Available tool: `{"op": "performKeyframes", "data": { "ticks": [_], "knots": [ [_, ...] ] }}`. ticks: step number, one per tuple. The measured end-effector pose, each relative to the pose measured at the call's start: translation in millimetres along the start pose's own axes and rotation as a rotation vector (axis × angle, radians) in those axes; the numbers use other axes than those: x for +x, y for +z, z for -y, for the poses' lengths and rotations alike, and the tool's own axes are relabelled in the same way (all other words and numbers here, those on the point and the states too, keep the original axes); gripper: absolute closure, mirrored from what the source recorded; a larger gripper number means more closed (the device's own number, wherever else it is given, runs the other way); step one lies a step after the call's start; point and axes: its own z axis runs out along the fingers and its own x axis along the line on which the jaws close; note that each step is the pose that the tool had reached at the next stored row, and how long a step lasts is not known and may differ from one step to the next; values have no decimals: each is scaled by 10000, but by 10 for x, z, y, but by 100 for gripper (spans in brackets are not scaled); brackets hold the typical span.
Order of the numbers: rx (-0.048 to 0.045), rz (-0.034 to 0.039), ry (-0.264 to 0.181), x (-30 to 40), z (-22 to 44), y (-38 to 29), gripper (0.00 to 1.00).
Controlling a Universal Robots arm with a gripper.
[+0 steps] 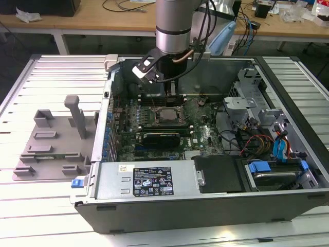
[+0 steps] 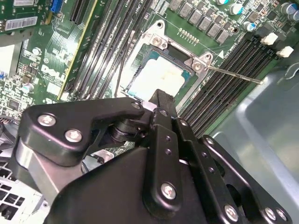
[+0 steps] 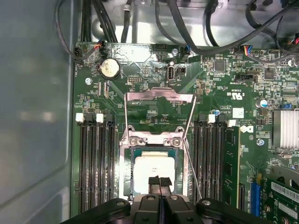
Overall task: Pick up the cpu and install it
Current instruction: 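Place the cpu into insertion slot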
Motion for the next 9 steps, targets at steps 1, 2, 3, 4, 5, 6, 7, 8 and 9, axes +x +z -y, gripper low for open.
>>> {"op": "performKeyframes", "data": {
  "ticks": [1, 2, 3, 4, 5, 6, 7, 8, 9],
  "knots": [
    [2, 3, 0, -1, 0, -3, 89],
    [2, 3, 0, 0, 0, -3, 89],
    [4, 6, 0, -1, 0, -9, 89],
    [3, 4, -1, -2, -1, -31, 89],
    [2, 3, -3, -13, -1, -33, 89],
    [2, -2, 1, -19, -1, -33, 89],
    [3, -6, 1, -20, 0, -33, 89],
    [2, -9, 1, -21, 0, -33, 89],
    [3, -16, 1, -21, -1, -33, 89]
  ]
}}
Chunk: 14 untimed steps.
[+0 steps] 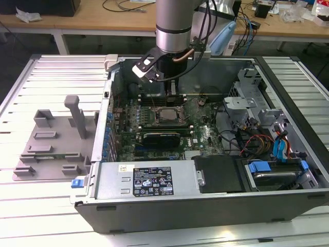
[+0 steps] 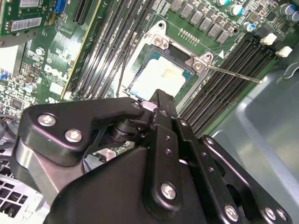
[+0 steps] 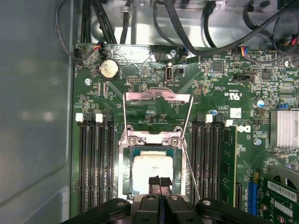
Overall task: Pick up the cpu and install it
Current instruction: 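Place the cpu into insertion slot, then close the cpu cover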
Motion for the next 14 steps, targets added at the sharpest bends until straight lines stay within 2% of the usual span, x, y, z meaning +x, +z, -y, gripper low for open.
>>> {"op": "performKeyframes", "data": {
  "ticks": [14],
  "knots": [
    [0, -82, 2, -7, 0, -8, 89]
  ]
}}
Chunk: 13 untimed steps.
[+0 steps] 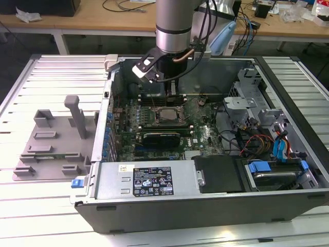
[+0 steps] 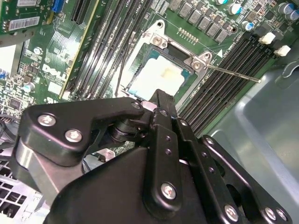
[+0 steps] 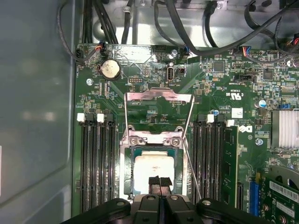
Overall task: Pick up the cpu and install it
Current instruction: 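Close the cpu cover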
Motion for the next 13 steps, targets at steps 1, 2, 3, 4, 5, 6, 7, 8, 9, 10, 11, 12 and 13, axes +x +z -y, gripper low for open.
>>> {"op": "performKeyframes", "data": {
  "ticks": [1, 2, 3, 4, 5, 6, 7, 8, 9, 10, 11, 12, 13],
  "knots": [
    [-2, -2, 1, 0, -1, -16, 89],
    [-2, -2, 1, 0, -2, -43, 89],
    [-1, -1, 1, -1, -3, -86, 89],
    [-2, -3, 1, -1, -4, -90, 89],
    [-3, -3, 1, -1, -4, -92, 89],
    [-2, -2, 1, -1, -4, -98, 89],
    [-2, -2, 1, -1, -4, -102, 89],
    [0, 0, 1, -2, -4, -112, 89],
    [-1, -1, 1, -2, -4, -120, 89],
    [-2, -2, 1, -2, -5, -129, 89],
    [-3, -3, 1, -2, -5, -132, 89],
    [-2, -4, 1, -2, -5, -132, 89],
    [-2, -3, 1, -2, -5, -133, 89]
  ]
}}
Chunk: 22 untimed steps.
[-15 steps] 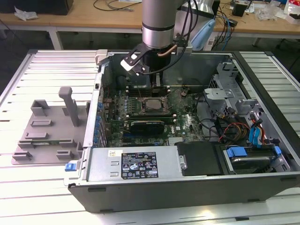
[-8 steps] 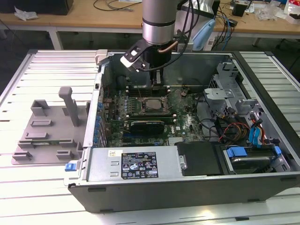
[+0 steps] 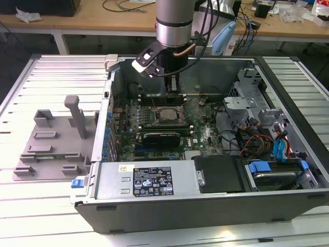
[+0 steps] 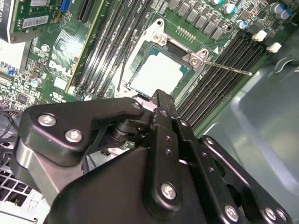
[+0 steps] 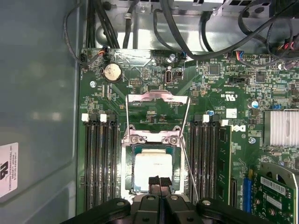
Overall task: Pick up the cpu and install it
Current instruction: 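Close the cpu cover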
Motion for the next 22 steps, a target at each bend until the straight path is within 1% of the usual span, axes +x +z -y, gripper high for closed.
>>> {"op": "performKeyframes", "data": {
  "ticks": [2, 3, 5, 6, 7, 9, 10, 12, 13, 15, 17, 18, 20, 21, 22],
  "knots": [
    [1, 1, -1, -2, -137, 4, 89],
    [0, 0, 1, -3, -187, -28, 89],
    [-1, -3, 0, -3, -188, -40, 89],
    [2, 0, -1, -4, -199, -41, 89],
    [2, 1, 0, -5, -224, -41, 89],
    [0, -1, 0, -6, -339, -36, 89],
    [0, -2, 0, -7, -415, -33, 89],
    [1, 0, 1, -8, -482, -32, 89],
    [2, 1, 1, -8, -526, -30, 89],
    [0, -2, 0, -9, -585, -27, 89],
    [0, -3, 0, -10, -715, -23, 89],
    [1, -1, 0, -11, -757, -22, 89],
    [1, -1, 1, -13, -881, -18, 89],
    [0, -1, 1, -14, -958, -15, 89],
    [-1, -2, -1, -14, -1013, -13, 89]
  ]
}}
